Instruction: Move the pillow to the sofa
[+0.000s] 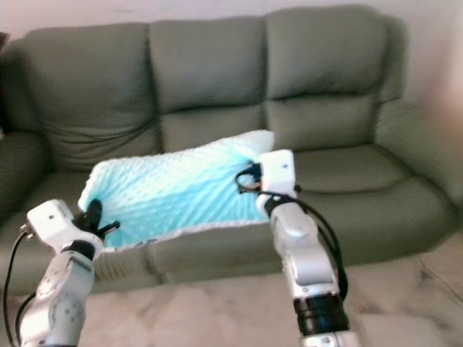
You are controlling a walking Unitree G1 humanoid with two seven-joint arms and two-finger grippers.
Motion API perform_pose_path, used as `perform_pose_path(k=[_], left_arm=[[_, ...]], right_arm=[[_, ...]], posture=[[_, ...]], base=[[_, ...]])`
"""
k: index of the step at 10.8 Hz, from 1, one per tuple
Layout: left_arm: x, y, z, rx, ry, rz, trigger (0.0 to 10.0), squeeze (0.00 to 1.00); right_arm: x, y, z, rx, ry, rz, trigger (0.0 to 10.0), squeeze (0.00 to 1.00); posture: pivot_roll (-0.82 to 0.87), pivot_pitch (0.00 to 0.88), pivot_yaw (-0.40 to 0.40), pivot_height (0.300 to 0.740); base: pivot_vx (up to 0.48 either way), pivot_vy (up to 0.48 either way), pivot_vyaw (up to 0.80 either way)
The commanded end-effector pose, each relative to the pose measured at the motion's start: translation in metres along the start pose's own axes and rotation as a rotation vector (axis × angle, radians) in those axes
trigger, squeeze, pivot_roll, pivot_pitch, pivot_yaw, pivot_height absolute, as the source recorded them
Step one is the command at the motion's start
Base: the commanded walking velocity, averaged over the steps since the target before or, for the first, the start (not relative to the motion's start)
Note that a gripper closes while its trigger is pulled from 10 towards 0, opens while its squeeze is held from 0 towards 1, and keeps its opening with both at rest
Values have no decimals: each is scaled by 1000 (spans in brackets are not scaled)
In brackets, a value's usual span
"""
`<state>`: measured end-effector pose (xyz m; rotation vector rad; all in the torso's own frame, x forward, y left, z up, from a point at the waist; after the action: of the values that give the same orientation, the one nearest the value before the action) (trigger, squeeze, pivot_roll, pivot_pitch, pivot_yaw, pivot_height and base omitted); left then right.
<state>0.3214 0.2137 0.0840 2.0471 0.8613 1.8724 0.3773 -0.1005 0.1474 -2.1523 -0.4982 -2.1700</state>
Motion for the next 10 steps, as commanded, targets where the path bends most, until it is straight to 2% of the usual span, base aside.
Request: perform_pose_path(k=[1, 3, 4, 10], left_arm=[[8, -1, 0, 3, 24, 9, 10000, 0], [8, -1, 1, 3, 25, 10, 10000, 0], [11, 0, 1, 0, 44, -23, 10000, 0], [28, -14, 6, 68, 99, 52, 10000, 0]], right_arm=[[14, -1, 2, -1, 45, -6, 10000, 0], [13, -1, 2, -4, 44, -7, 10000, 0], [14, 0, 2, -6, 44, -7, 10000, 0], [13, -1, 3, -1, 49, -5, 10000, 0]], posture=[[-182, 0, 46, 740], [-181, 0, 47, 740], [-181, 0, 47, 740], [-181, 0, 49, 740]], base=[[0, -274, 0], [0, -259, 0], [0, 0, 0], [0, 0, 0]])
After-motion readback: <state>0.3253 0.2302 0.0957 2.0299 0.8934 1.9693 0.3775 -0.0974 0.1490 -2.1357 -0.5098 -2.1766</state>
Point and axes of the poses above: a point about 5 cm out from each wrist's last joint towards the gripper, its own z axis pointing out of the wrist towards the gripper, its own x axis along the axis of the wrist's last joint, y = z × x, the point moved 5 cm from there along z, pointing out of the wrist towards the gripper, and after that the axes turned 9 degrees about -z, right-handed, at the moved point
